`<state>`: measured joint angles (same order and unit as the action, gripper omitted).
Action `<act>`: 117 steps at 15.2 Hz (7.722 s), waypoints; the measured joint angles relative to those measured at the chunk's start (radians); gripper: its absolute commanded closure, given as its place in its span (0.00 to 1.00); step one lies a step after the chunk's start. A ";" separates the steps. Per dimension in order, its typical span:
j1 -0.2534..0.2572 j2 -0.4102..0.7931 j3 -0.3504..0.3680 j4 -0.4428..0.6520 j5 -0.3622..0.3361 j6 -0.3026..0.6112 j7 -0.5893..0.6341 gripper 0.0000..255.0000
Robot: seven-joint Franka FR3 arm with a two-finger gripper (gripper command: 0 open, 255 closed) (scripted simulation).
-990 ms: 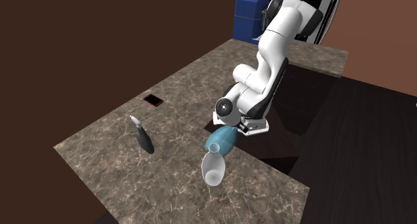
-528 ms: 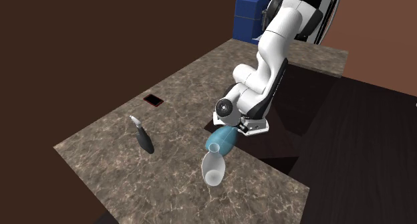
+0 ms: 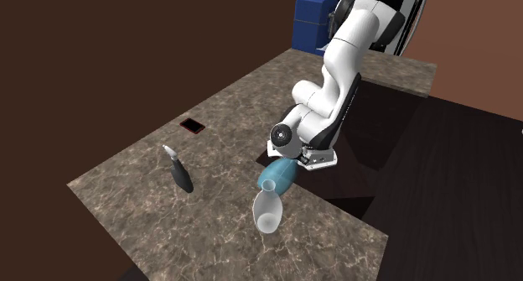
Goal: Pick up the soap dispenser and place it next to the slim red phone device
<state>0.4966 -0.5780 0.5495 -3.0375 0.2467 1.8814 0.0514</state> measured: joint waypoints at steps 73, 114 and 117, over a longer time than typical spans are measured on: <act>-0.299 0.078 -0.906 0.607 -0.944 -0.290 -0.665 1.00; -0.331 0.579 -1.117 0.601 -1.000 0.054 -0.603 1.00; -0.336 0.626 -1.120 0.576 -1.000 0.042 -0.575 1.00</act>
<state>0.1611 0.0483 -0.5706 -2.4611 -0.7531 1.9234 -0.5235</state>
